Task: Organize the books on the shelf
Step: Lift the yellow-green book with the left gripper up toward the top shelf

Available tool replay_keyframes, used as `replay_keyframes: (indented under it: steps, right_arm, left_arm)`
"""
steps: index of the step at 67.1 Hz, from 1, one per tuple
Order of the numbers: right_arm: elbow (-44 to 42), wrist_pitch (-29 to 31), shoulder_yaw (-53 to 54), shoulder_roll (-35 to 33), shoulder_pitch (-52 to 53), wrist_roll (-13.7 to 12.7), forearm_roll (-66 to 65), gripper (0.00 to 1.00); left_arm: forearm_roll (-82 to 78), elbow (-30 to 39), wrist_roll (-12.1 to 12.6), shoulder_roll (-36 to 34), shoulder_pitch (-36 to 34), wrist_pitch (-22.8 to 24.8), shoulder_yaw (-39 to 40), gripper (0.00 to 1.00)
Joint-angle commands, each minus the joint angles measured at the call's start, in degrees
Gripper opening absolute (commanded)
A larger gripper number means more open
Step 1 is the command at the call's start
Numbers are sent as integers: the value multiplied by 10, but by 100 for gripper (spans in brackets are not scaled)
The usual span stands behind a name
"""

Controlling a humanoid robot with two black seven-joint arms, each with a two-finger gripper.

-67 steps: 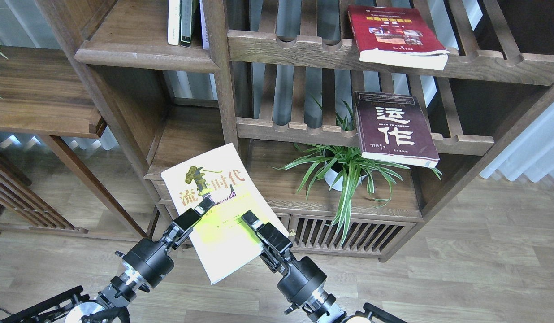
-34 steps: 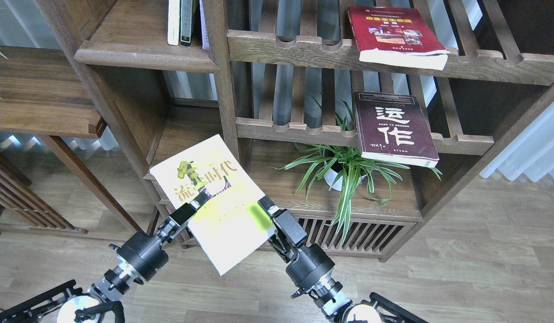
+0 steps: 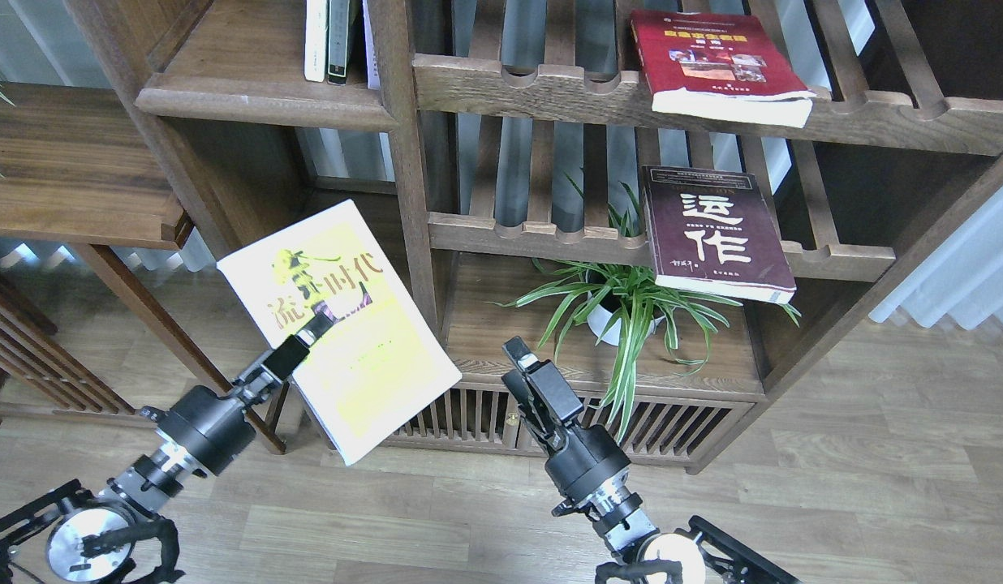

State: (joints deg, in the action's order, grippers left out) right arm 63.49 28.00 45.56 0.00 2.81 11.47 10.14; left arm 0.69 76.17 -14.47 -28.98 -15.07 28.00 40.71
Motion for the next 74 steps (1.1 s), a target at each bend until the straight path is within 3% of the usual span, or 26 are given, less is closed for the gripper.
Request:
replay_keyframes:
  steps: [1, 13, 54, 74]
  right_arm:
    - [-1, 0, 2, 0, -1, 1, -6, 97]
    - [-1, 0, 2, 0, -1, 1, -19, 97]
    - [-11, 0, -6, 0, 3, 0, -20, 97]
    - [-18, 0, -8, 0, 8, 0, -20, 97]
  left_arm:
    - [-31, 5, 1, -4, 0, 0, 20, 4]
    - [-100, 29, 2, -6, 3, 0, 69, 4]
    - [-103, 29, 3, -15, 8, 0, 292, 4]
    - [-103, 28, 2, -13, 0, 0, 361, 4]
